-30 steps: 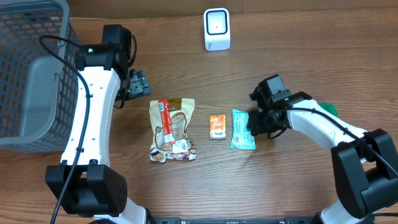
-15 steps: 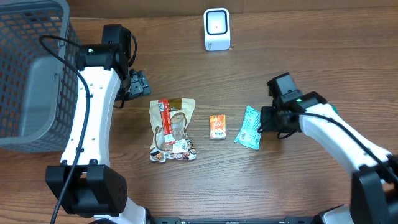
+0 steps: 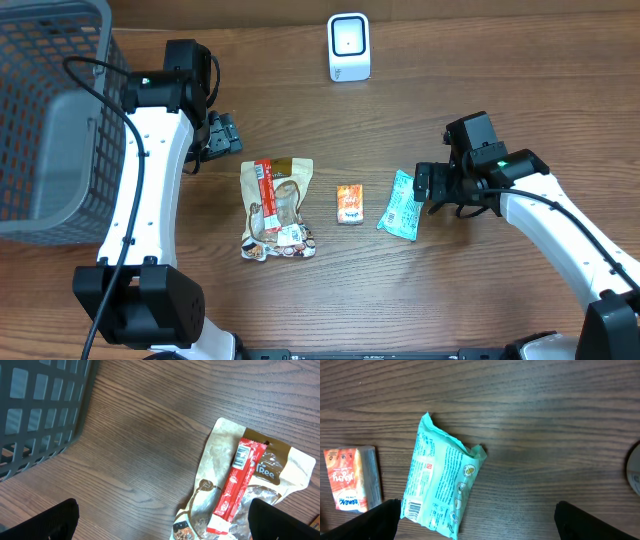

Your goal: Scan the item barcode

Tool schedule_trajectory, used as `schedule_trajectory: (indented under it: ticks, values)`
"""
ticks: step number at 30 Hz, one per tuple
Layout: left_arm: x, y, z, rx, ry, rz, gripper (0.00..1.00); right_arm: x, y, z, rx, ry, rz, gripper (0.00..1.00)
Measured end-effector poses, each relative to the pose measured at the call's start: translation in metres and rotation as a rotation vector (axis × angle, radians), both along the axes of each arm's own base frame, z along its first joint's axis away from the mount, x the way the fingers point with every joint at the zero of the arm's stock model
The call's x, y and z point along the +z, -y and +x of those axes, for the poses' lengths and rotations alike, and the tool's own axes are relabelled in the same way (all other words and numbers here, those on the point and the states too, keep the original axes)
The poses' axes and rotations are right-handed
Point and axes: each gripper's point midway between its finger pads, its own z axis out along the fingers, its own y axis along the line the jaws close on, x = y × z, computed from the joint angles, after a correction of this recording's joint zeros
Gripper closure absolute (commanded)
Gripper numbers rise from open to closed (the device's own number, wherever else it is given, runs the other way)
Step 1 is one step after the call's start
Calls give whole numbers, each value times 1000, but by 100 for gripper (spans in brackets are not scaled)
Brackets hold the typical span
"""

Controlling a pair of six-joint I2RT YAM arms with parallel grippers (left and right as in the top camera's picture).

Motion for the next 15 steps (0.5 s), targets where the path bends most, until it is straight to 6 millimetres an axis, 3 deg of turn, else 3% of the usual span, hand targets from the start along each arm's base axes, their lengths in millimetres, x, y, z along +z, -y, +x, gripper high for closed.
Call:
schedule_trajectory:
  ticks: [7, 15]
  values:
    - [0, 0, 0, 0, 0, 0, 1, 3, -14, 5, 126, 37, 42, 8]
    - [0, 0, 0, 0, 0, 0, 0, -13, -20, 6, 191, 9, 45, 7]
